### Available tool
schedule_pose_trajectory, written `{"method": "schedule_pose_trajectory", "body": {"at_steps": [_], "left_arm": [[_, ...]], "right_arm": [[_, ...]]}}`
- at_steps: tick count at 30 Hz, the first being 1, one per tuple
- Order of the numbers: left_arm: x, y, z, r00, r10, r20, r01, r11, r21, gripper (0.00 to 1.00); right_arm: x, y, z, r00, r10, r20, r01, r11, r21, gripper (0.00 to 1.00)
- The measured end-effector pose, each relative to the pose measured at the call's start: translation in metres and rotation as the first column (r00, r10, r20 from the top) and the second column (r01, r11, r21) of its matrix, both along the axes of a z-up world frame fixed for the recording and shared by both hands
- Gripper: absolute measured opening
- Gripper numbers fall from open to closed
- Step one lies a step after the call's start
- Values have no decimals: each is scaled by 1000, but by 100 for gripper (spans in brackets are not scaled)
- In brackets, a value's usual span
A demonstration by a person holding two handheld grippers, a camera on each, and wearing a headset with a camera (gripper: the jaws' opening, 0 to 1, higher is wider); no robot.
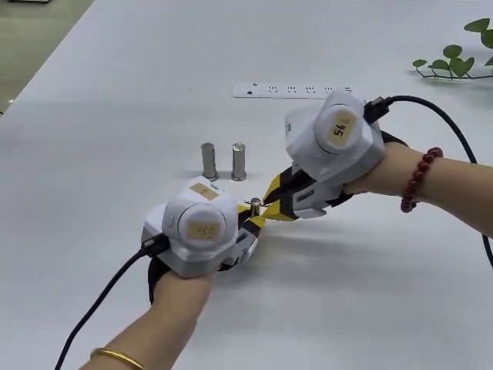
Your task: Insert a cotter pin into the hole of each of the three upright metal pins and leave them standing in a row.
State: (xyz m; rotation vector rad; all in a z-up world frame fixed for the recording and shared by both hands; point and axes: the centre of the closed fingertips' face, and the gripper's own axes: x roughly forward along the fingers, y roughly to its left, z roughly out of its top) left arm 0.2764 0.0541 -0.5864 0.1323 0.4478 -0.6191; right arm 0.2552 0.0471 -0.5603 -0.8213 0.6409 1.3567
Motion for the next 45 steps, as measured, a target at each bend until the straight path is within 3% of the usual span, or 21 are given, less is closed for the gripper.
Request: {"method": "schedule_pose_trajectory", "body": {"at_steps": [9, 23, 45], "left_arm": [[1, 0, 0, 1000, 27, -1, -27, 1000, -6, 5], [1, 1, 0, 999, 46, 1, -46, 999, -7, 5], [1, 1, 0, 999, 50, 4, -50, 999, -5, 5]], "right_arm": [[0, -11, -2, 1000, -7, 11, 8, 1000, -28, 1], [9, -4, -4, 1000, -30, 1, 30, 1000, 1, 0], [6, 2, -2, 998, -60, -19, 60, 998, 35, 0]]}}
